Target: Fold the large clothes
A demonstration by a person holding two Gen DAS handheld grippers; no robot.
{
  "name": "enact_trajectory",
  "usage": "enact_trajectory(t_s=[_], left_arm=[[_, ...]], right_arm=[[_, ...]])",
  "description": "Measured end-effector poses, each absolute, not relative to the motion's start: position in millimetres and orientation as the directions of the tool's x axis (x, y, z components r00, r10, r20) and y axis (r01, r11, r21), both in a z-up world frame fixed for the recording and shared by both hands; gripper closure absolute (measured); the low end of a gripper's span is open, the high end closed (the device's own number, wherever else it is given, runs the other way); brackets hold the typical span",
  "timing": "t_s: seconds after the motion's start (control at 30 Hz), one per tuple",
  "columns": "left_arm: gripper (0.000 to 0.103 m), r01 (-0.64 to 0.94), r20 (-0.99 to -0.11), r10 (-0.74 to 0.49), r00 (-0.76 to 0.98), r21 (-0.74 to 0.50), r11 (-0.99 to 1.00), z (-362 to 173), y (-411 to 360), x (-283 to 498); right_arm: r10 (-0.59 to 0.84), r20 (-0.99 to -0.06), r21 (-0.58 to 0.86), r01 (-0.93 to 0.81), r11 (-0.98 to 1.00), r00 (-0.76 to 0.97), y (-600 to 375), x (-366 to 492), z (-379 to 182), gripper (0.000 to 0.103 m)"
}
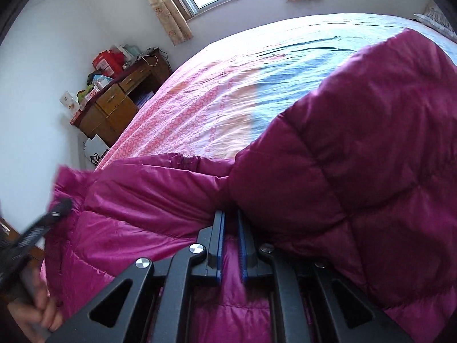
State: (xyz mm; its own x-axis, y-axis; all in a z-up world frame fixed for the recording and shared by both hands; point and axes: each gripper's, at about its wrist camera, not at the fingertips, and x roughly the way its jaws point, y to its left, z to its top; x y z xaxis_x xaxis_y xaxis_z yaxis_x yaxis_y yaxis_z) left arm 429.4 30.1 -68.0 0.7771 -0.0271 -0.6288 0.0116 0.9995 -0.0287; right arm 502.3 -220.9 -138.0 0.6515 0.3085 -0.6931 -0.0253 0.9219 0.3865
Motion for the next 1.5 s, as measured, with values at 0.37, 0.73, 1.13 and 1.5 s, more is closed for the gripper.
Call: enact_trajectory(t_s=[0.37, 0.73, 1.13, 1.5], left_arm=[[0.04, 0.123, -0.716, -0.126, 0.687, -0.057, 0.991, -132, -41, 450], [0.037, 0.127, -0.723, -0.118, 0.68, -0.042, 0.991, -133, -39, 446], [0.005, 0.083, -0.618, -0.003, 0.786, 0.101, 0.991, -58, 50, 430], [0.005, -0.104, -0.621, -0.026, 0.784, -0.172, 0.98, -40, 180, 384]], right_arm=[[0.341, -0.657, 0.452, -0.011, 0.892, 0.672, -237, 488, -138, 0.096], [0.167, -0.645, 0.377, 0.121, 0.918, 0.745, -295, 408, -119, 0.093], [0.234, -0.628, 0.464, 0.116, 0.878, 0.742, -309, 411, -134, 0.098], [0.231, -0.626, 0.465, 0.119, 0.877, 0.745, -307, 411, -136, 0.098]])
